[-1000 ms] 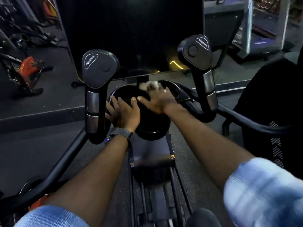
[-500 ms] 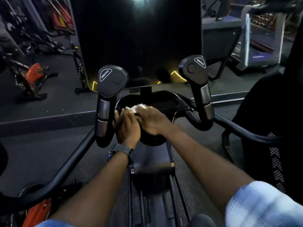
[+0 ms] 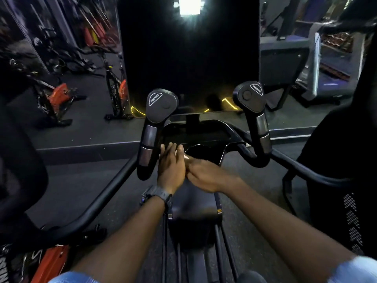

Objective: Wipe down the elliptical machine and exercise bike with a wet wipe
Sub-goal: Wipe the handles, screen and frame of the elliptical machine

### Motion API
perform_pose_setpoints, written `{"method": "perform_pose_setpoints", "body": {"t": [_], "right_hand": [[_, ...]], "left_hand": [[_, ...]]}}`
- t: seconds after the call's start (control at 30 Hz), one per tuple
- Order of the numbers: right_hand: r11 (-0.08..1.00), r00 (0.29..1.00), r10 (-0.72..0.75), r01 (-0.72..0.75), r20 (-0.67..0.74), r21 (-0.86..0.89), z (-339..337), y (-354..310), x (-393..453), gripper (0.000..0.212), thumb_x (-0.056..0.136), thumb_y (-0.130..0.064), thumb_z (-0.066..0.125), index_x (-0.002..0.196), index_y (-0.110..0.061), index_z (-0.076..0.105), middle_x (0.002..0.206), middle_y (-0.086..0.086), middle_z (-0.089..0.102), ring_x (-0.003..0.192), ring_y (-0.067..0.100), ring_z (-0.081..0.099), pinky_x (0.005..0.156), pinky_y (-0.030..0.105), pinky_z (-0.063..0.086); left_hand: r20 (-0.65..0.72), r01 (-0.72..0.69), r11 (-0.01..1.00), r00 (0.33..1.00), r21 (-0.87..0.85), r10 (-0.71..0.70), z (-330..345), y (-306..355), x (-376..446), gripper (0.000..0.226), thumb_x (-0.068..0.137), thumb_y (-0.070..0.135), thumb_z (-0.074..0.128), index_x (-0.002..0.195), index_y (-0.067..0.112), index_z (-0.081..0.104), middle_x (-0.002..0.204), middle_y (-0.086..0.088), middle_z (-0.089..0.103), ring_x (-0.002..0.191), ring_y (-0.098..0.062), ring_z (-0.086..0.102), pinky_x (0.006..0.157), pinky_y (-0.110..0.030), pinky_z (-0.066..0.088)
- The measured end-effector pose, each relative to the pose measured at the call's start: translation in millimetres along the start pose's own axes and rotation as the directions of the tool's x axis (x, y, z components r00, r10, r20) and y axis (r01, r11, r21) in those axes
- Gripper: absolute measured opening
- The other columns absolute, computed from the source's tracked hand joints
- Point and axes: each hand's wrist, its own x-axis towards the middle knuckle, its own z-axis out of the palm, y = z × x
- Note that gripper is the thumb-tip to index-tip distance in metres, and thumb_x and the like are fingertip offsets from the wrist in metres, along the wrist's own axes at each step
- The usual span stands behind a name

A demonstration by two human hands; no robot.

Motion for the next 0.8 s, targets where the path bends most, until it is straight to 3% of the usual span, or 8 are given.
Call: {"method": "perform_pose_setpoints", "body": {"t": [0.23, 0.3, 0.4, 0.53, 0.57, 0.63, 0.7, 0.8], "right_hand": [[0.997, 0.951, 0.036, -0.057, -0.307, -0.058, 20, 5, -36, 0.039, 0.089, -0.012, 0.053, 0.125, -0.021, 0.065, 0.124, -0.005, 0.067, 0.108, 0.017, 0.065, 0.088, 0.016, 0.049], [0.977, 0.854, 0.169, -0.078, -0.493, 0.2, 13, -8, -29, 0.028, 0.088, -0.006, 0.057, 0.108, -0.017, 0.073, 0.102, -0.004, 0.074, 0.093, 0.014, 0.069, 0.081, 0.004, 0.043], [0.822, 0.638, 0.425, 0.025, -0.642, 0.569, -15, -51, -3, 0.023, 0.096, -0.013, 0.057, 0.112, -0.022, 0.072, 0.102, -0.013, 0.072, 0.096, 0.001, 0.066, 0.084, 0.018, 0.051], [0.854, 0.361, 0.382, 0.215, -0.851, 0.474, -67, -107, 38, 0.027, 0.101, -0.015, 0.051, 0.125, -0.014, 0.065, 0.124, -0.004, 0.068, 0.115, 0.004, 0.061, 0.098, 0.022, 0.049], [0.919, 0.356, 0.24, 0.218, -0.903, 0.33, -75, -115, 46, 0.03, 0.101, -0.011, 0.05, 0.128, -0.01, 0.062, 0.13, 0.002, 0.065, 0.121, 0.01, 0.059, 0.105, 0.026, 0.046], [0.986, 0.499, -0.129, 0.155, -0.857, -0.058, -72, -119, 57, 0.038, 0.099, -0.006, 0.051, 0.137, -0.006, 0.052, 0.138, 0.01, 0.057, 0.131, 0.023, 0.052, 0.115, 0.037, 0.036], [0.889, 0.675, -0.384, 0.087, -0.63, -0.449, -57, -106, 53, 0.05, 0.099, -0.011, 0.053, 0.147, -0.006, 0.04, 0.152, 0.013, 0.041, 0.144, 0.028, 0.034, 0.119, 0.045, 0.026], [0.701, 0.773, -0.469, 0.031, -0.428, -0.713, -65, -73, 33, 0.06, 0.099, -0.024, 0.051, 0.153, -0.007, 0.029, 0.161, 0.01, 0.022, 0.15, 0.026, 0.019, 0.122, 0.046, 0.018]], "left_hand": [[-0.032, -0.156, 0.981, 0.988, -0.112, 0.153, -23, 12, -41, 0.049, 0.111, 0.033, 0.03, 0.151, 0.007, 0.045, 0.16, -0.007, 0.04, 0.153, -0.019, 0.027, 0.121, -0.021, 0.014], [-0.069, -0.236, 0.966, 0.971, -0.103, 0.23, -35, 14, -49, 0.052, 0.11, 0.042, 0.03, 0.152, 0.014, 0.045, 0.159, -0.002, 0.042, 0.15, -0.012, 0.031, 0.119, -0.019, 0.018], [-0.157, -0.381, 0.92, 0.918, -0.092, 0.364, -54, 25, -59, 0.058, 0.103, 0.048, 0.03, 0.148, 0.018, 0.051, 0.153, 0.003, 0.05, 0.14, -0.002, 0.04, 0.112, -0.012, 0.026], [-0.463, -0.583, 0.81, 0.736, -0.062, 0.494, -87, 43, -67, 0.049, 0.105, 0.038, 0.029, 0.12, 0.015, 0.07, 0.115, 0.002, 0.072, 0.106, -0.009, 0.067, 0.089, -0.026, 0.053], [-0.537, -0.59, 0.798, 0.715, -0.12, 0.448, -96, 47, -65, 0.049, 0.106, 0.038, 0.029, 0.109, 0.016, 0.072, 0.102, 0.002, 0.074, 0.092, -0.012, 0.069, 0.079, -0.029, 0.054], [-0.615, -0.56, 0.791, 0.721, -0.246, 0.319, -112, 55, -59, 0.046, 0.107, 0.04, 0.03, 0.092, 0.019, 0.067, 0.084, 0.003, 0.068, 0.076, -0.012, 0.063, 0.069, -0.034, 0.05], [-0.589, -0.493, 0.801, 0.775, -0.339, 0.228, -122, 57, -54, 0.042, 0.108, 0.04, 0.03, 0.086, 0.024, 0.063, 0.083, 0.007, 0.064, 0.076, -0.007, 0.061, 0.071, -0.032, 0.048], [-0.445, -0.404, 0.788, 0.876, -0.465, 0.187, -127, 53, -52, 0.05, 0.104, 0.055, 0.03, 0.101, 0.025, 0.069, 0.099, 0.006, 0.072, 0.096, -0.006, 0.068, 0.09, -0.036, 0.055]]}}
